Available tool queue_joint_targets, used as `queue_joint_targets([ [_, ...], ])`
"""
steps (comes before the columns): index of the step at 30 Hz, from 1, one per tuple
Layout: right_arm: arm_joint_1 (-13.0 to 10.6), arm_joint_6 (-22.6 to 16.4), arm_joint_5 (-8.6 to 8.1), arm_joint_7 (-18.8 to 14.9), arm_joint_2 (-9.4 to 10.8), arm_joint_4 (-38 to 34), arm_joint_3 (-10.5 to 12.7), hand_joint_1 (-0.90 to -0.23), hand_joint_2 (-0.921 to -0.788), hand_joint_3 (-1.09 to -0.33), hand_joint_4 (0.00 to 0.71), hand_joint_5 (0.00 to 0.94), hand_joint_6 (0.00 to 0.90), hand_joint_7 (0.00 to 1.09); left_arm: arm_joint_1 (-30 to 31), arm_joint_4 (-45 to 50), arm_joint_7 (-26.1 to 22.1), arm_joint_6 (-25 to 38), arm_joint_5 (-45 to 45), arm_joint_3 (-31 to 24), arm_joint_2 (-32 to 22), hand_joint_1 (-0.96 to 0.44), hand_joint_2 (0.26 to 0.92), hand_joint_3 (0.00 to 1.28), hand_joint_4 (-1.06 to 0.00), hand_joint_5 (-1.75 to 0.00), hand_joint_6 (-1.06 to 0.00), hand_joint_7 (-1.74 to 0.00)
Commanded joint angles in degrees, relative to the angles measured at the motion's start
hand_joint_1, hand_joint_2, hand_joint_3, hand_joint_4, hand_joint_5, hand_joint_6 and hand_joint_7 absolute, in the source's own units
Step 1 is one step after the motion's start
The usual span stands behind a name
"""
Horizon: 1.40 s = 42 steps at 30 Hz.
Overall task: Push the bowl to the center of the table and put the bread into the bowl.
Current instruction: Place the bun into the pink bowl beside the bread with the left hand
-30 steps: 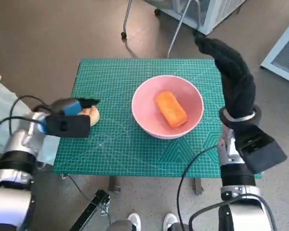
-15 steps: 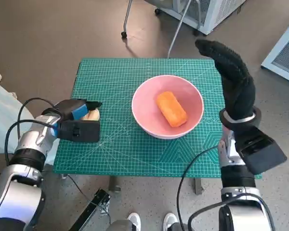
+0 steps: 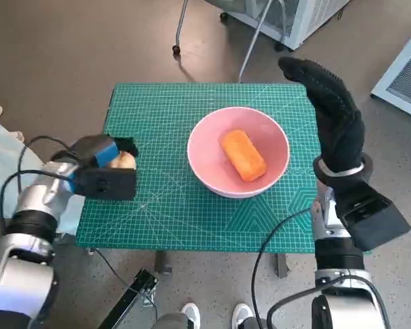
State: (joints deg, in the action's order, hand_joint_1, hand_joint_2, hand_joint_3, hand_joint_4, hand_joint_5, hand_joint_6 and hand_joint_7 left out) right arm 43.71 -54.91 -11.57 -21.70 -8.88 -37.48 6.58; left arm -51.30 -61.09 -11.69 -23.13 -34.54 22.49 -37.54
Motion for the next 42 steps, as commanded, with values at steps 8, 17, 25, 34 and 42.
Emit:
queue_joint_targets([
  [8,-0.63,0.81,-0.03,-0.38,-0.2,-1.39,0.01,-0.638,-0.921,-0.786,0.283,0.017,-0.001,0.71,0.8,23.3,-1.04,-3.28,8.45,-9.08,-1.91,0.0,0.921,0.12,-0.6,-1.22,-0.59,-1.24],
  [17,-0.41,0.86,0.01,-0.71,-0.12,-1.58,-0.32,-0.626,-0.921,-0.79,0.283,0.017,-0.001,0.71,0.91,38.71,-0.57,-1.47,10.85,-11.39,3.52,0.0,0.92,0.11,-0.6,-1.27,-0.62,-1.16],
  [25,-0.14,0.44,0.65,-0.72,-0.05,-2.14,-0.73,-0.625,-0.921,-0.791,0.283,0.016,-0.001,0.71,0.13,40.61,-1.93,-1.58,10.25,-8.44,10.14,0.0,0.921,0.11,-0.59,-1.26,-0.63,-1.17],
  [34,-0.28,-0.08,1.52,-0.49,-0.17,-2.25,-1.11,-0.639,-0.921,-0.804,0.279,0.014,-0.001,0.7,1.0,41.25,-16.35,8.82,12.69,-4.46,13.58,-0.17,0.921,0.33,-0.27,-1.08,-0.4,-1.5],
  [42,-0.54,0.12,0.98,-0.67,-0.59,-2.02,-0.81,-0.639,-0.921,-0.807,0.281,0.015,-0.001,0.7,1.67,40.42,-20.49,11.2,11.05,-2.46,13.7,-0.09,0.86,0.1,-0.29,-0.13,-0.28,-0.59],
])
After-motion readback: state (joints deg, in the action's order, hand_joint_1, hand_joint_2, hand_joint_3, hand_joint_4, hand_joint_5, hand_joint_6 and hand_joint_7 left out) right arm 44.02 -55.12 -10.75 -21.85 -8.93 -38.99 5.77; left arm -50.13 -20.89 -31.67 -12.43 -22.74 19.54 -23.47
